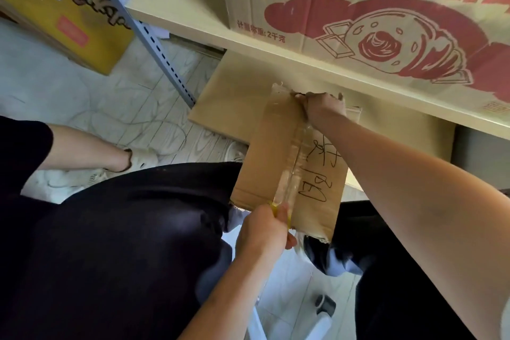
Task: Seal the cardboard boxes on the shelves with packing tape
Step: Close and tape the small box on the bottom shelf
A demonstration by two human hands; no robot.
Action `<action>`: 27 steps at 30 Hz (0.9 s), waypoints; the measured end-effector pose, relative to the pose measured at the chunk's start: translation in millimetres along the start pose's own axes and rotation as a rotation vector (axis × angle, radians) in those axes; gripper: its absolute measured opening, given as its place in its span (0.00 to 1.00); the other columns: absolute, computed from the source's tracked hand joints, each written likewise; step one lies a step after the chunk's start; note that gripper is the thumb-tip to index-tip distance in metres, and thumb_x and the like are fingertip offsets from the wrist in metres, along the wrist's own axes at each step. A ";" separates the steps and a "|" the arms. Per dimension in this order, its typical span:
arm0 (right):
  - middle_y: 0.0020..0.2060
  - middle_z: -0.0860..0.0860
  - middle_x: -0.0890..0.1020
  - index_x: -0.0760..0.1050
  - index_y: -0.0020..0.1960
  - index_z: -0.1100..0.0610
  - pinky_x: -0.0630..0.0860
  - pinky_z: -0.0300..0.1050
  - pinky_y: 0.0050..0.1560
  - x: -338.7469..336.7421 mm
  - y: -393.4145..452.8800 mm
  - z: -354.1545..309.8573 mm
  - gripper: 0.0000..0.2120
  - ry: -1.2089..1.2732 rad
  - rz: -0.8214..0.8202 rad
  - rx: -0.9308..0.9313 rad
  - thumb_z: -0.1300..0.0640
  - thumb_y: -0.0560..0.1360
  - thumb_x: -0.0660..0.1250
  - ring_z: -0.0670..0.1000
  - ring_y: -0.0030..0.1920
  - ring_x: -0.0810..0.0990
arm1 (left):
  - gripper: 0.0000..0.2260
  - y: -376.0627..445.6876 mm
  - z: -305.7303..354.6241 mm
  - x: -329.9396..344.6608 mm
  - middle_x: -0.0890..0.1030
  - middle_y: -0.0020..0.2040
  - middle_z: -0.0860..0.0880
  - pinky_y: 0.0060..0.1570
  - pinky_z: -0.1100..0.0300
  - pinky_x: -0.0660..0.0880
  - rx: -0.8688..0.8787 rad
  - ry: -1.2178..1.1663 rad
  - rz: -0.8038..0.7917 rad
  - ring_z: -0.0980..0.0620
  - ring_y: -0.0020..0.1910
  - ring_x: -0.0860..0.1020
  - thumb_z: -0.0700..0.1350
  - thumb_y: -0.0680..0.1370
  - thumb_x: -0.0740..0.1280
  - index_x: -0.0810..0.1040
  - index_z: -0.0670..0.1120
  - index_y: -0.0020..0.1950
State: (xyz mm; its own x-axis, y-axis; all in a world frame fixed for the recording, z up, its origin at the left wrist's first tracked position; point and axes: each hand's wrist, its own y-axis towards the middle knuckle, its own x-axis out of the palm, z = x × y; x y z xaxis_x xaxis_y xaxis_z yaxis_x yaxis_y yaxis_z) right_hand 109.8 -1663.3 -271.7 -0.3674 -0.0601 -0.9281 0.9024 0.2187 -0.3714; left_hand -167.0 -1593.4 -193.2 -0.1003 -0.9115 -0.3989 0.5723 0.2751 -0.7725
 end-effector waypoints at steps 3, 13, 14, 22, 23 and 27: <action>0.48 0.58 0.82 0.73 0.61 0.53 0.51 0.60 0.77 -2.0 1.5 -3.5 0.25 0.020 -0.038 0.012 0.44 0.84 0.42 0.59 0.59 0.78 | 0.18 3.8 -0.4 0.2 0.84 0.30 0.52 0.45 0.52 0.80 -0.078 -0.021 -0.009 0.51 0.36 0.84 0.59 0.82 0.53 0.77 0.50 0.49; 0.69 0.53 0.73 0.57 0.78 0.47 0.50 0.64 0.76 -7.2 4.4 -6.6 0.22 0.133 -0.134 -0.004 0.56 0.84 0.47 0.61 0.71 0.67 | 0.17 6.7 -11.7 7.4 0.81 0.33 0.48 0.49 0.60 0.80 -0.260 -0.128 -0.119 0.53 0.32 0.81 0.57 0.84 0.54 0.71 0.46 0.62; 0.70 0.54 0.72 0.59 0.77 0.48 0.49 0.63 0.76 -8.8 3.7 -6.0 0.21 0.122 -0.146 -0.005 0.53 0.85 0.46 0.60 0.72 0.66 | 0.20 4.9 -16.8 9.6 0.79 0.37 0.48 0.43 0.66 0.79 -0.268 -0.088 -0.137 0.52 0.36 0.81 0.55 0.84 0.55 0.67 0.43 0.70; 0.77 0.52 0.62 0.59 0.77 0.52 0.43 0.62 0.77 8.7 3.1 -2.2 0.29 0.096 -0.038 -0.048 0.40 0.82 0.38 0.55 0.79 0.52 | 0.22 11.3 -46.7 24.5 0.76 0.34 0.46 0.24 0.71 0.71 -0.226 -0.087 -0.095 0.52 0.30 0.76 0.52 0.85 0.55 0.73 0.36 0.67; 0.77 0.52 0.61 0.59 0.77 0.52 0.43 0.63 0.77 7.8 1.7 -1.8 0.29 0.095 -0.046 -0.053 0.40 0.83 0.38 0.55 0.79 0.51 | 0.20 9.0 -48.0 25.1 0.78 0.37 0.45 0.28 0.69 0.74 -0.216 -0.082 -0.091 0.49 0.33 0.78 0.51 0.85 0.55 0.73 0.37 0.67; 0.77 0.52 0.60 0.58 0.77 0.52 0.41 0.63 0.77 7.5 4.4 -2.3 0.29 0.092 -0.054 -0.057 0.40 0.82 0.38 0.56 0.79 0.50 | 0.16 7.2 -54.0 16.5 0.86 0.47 0.44 0.55 0.52 0.78 -0.120 0.176 0.004 0.44 0.51 0.83 0.52 0.85 0.54 0.74 0.43 0.60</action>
State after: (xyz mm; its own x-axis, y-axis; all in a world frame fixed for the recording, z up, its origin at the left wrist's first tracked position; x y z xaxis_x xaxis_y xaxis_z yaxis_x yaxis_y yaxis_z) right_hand 110.5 -1660.5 -280.3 -0.4362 0.0157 -0.8997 0.8675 0.2728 -0.4159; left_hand -208.5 -1590.0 -232.0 -0.2452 -0.8456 -0.4741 0.4730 0.3226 -0.8199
